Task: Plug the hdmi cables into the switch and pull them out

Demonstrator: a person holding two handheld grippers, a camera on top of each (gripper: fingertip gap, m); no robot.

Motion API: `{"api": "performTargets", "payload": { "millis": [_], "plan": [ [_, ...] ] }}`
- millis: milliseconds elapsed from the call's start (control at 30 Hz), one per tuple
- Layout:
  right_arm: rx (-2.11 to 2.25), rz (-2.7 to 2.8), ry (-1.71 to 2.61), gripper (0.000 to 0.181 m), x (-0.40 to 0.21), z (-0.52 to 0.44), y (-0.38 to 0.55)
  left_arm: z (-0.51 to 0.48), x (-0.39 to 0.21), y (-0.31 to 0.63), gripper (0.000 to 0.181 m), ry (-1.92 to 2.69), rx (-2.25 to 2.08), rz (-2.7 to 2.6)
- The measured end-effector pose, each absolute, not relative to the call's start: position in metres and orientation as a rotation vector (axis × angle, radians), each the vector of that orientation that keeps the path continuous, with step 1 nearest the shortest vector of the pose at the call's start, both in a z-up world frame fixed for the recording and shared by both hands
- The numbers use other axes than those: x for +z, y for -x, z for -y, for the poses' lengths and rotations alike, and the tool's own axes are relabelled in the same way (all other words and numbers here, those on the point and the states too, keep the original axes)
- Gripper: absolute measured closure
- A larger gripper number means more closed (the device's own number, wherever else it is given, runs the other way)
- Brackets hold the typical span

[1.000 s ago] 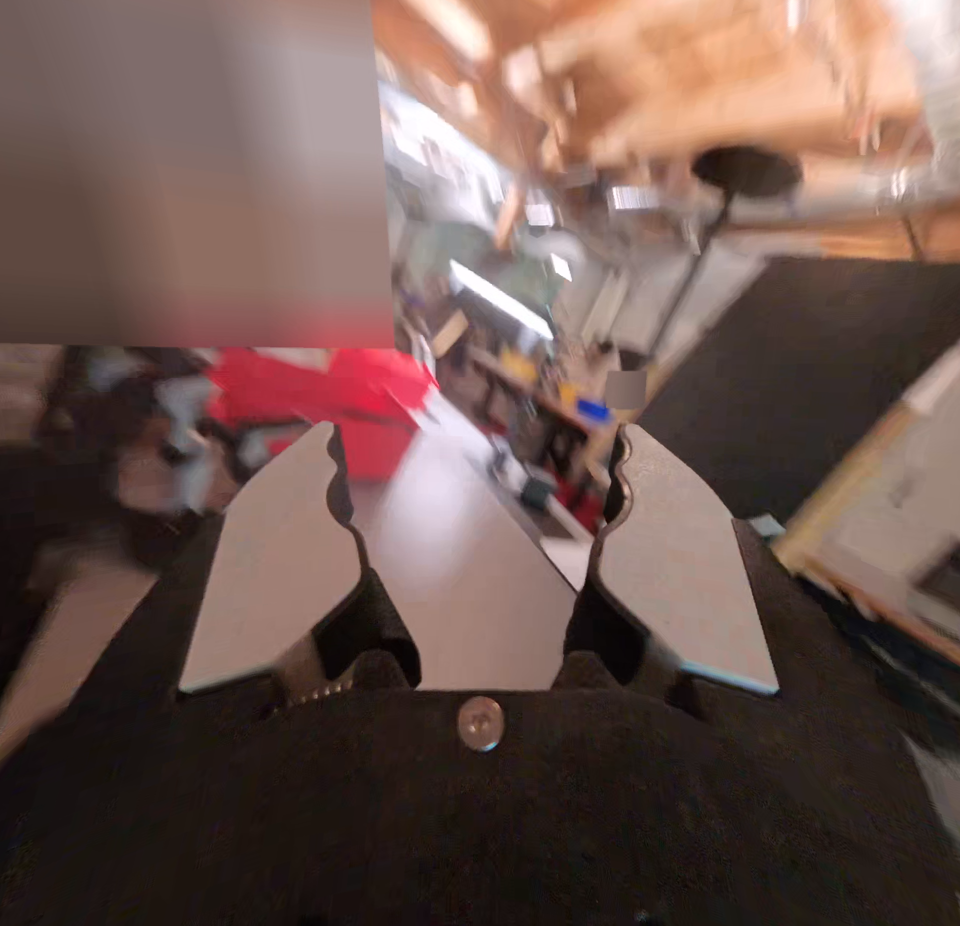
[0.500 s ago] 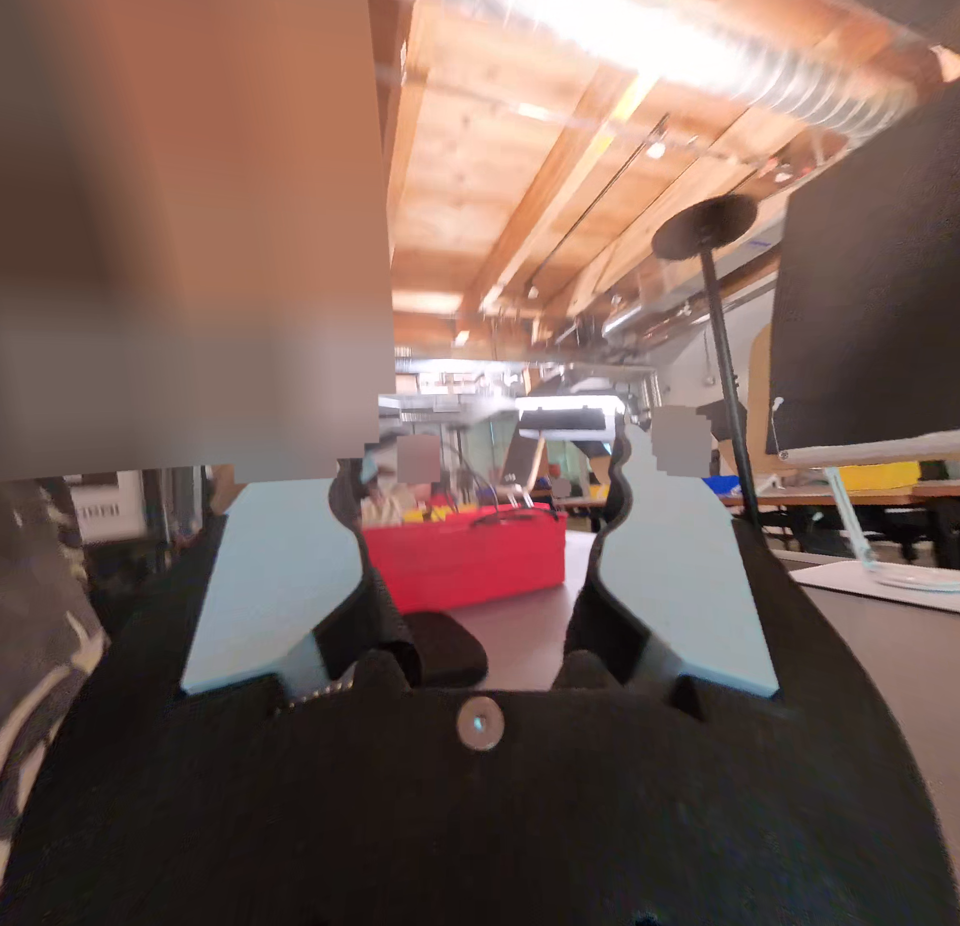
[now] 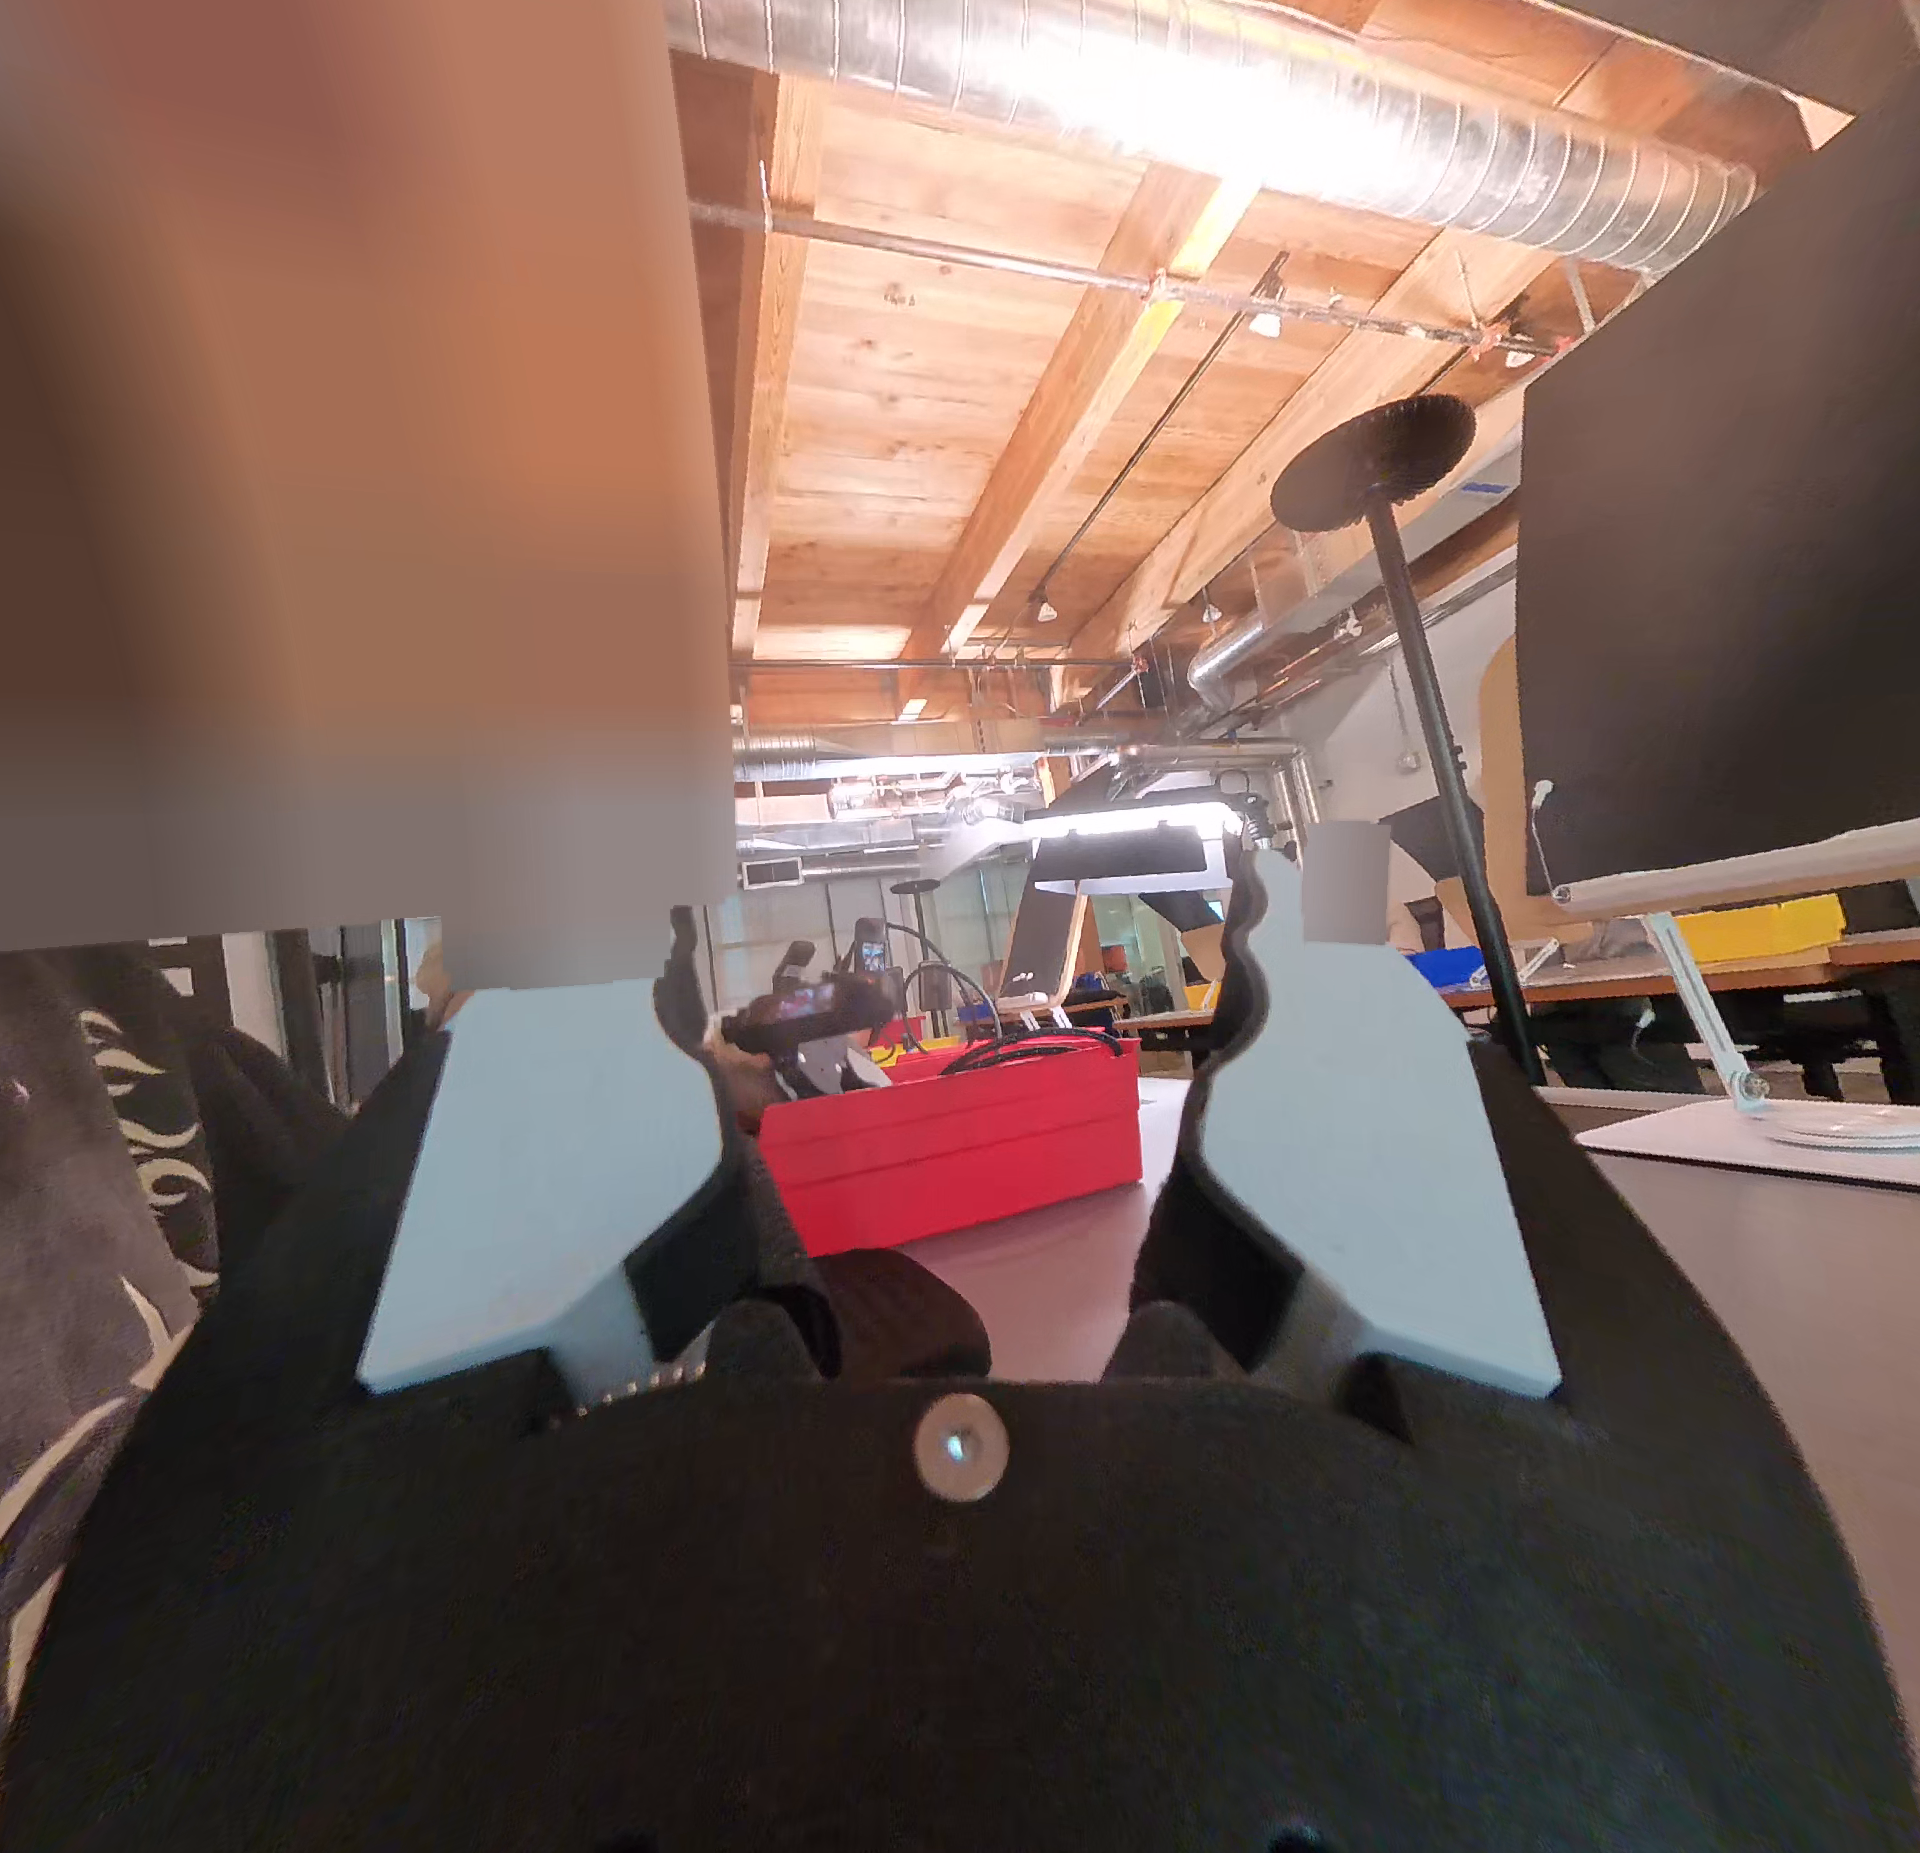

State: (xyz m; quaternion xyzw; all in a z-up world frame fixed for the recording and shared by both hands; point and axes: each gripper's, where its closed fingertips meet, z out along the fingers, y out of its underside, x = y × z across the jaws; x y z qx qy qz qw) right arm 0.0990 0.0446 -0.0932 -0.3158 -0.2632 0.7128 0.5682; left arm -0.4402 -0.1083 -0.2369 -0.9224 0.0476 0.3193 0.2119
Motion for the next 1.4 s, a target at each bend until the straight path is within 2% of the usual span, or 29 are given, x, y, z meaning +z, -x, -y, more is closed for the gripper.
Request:
{"api": "performTargets", "payload": {
  "millis": [100,200,233,400,500,700,833,933,1033,1133,1200,1267,1300,1400],
  "plan": [
    [1.695,0.573,0.740,0.084,-0.091,-0.049,-0.104,0.106,-0.246,0.448,0.118,2.595,0.935,-0.175],
    [1.697,0.566,0.740,0.085,-0.091,-0.050,-0.105,0.101,-0.249,0.451,0.132,2.579,0.991,-0.253],
    [1.691,0.572,0.741,0.085,-0.092,-0.049,-0.104,0.100,-0.251,0.450,0.143,2.582,0.986,-0.264],
    [1.677,0.599,0.758,0.085,-0.094,-0.048,-0.100,0.098,-0.234,0.454,0.153,2.448,1.130,-0.257],
    [1.678,0.581,0.759,0.086,-0.094,-0.050,-0.101,0.099,-0.193,0.455,0.155,2.242,1.342,-0.245],
    [1.684,0.557,0.772,0.087,-0.094,-0.054,-0.102,0.111,-0.070,0.435,0.154,1.785,1.635,-0.176],
    [1.681,0.543,0.773,0.088,-0.094,-0.055,-0.103,0.115,0.002,0.408,0.154,1.599,1.622,-0.082],
    [1.673,0.541,0.771,0.090,-0.094,-0.055,-0.104,0.103,0.027,0.368,0.155,1.534,1.504,-0.070],
    [1.677,0.549,0.789,0.095,-0.096,-0.056,-0.102,0.073,0.020,0.307,0.155,1.499,1.415,-0.173],
    [1.731,0.540,0.803,0.105,-0.095,-0.058,-0.105,0.032,-0.018,0.242,0.155,1.486,1.369,-0.352],
    [1.741,0.515,0.827,0.119,-0.093,-0.062,-0.110,0.005,-0.050,0.205,0.155,1.483,1.383,-0.481],
    [1.732,0.594,0.907,0.151,-0.097,-0.056,-0.110,-0.014,-0.077,0.175,0.155,1.447,1.445,-0.595],
    [1.728,0.649,0.975,0.161,-0.098,-0.050,-0.109,-0.021,-0.087,0.163,0.155,1.428,1.475,-0.637],
    [1.693,0.723,1.059,0.162,-0.078,-0.029,-0.106,-0.033,-0.108,0.136,0.155,1.364,1.551,-0.710]
  ]
}}
